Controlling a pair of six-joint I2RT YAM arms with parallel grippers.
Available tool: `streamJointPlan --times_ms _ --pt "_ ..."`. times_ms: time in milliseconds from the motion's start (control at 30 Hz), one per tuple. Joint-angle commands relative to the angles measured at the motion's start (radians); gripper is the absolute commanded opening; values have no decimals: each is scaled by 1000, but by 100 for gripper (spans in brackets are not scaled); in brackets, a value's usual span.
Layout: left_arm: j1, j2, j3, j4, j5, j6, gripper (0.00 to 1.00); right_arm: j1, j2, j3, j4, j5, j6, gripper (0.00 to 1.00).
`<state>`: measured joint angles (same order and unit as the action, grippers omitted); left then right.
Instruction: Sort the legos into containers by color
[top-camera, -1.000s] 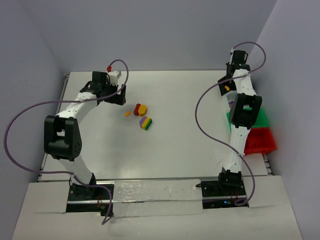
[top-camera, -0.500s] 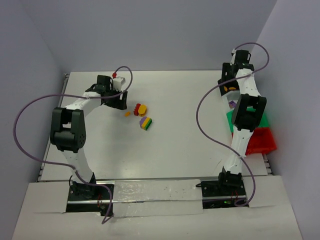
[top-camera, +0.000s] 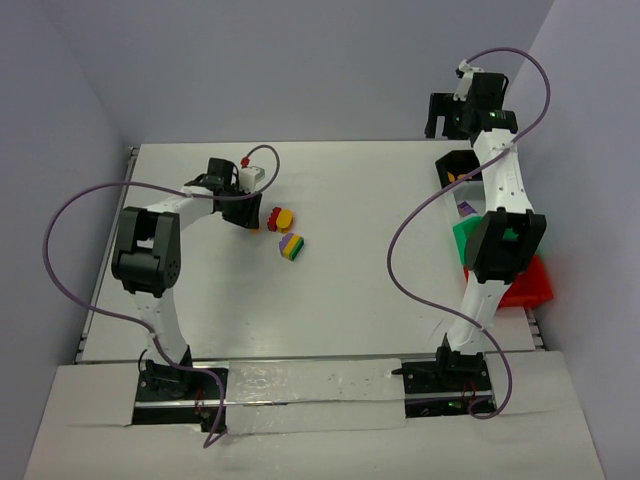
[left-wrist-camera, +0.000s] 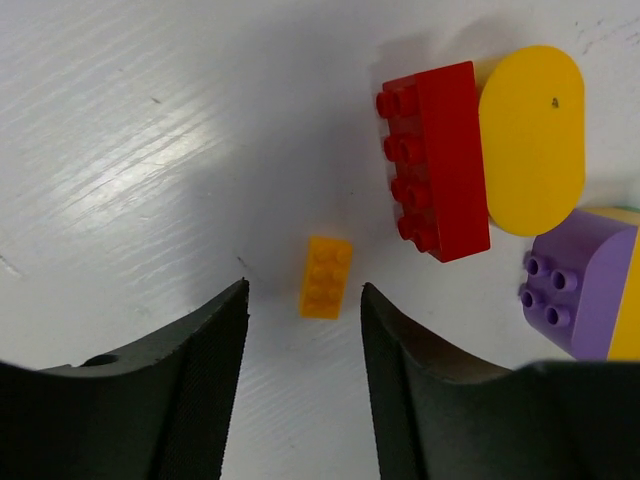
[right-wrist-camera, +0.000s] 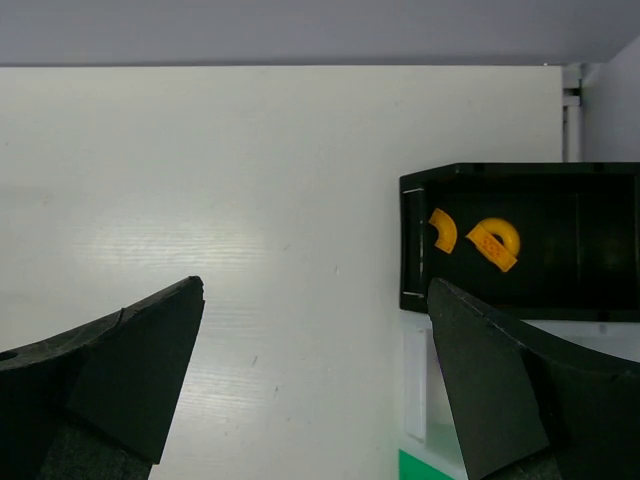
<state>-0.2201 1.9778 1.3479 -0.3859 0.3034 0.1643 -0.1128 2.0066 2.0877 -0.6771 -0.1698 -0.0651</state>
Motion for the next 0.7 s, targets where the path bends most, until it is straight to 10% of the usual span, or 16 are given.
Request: streamJointPlan --times_ms 0,233,400,667 --pt "-23 20 18 15 -6 18 52 5 -32 -6 -42 -49 26 100" --pt "-47 41 -5 18 -43 39 38 17 -36 5 -58 -79 42 100" --pt "-51 24 -21 28 -61 44 0 46 -79 -73 -40 -179 100 100" --pt "-51 -227 -13 26 194 44 0 197 -250 -457 230 -551 341 100"
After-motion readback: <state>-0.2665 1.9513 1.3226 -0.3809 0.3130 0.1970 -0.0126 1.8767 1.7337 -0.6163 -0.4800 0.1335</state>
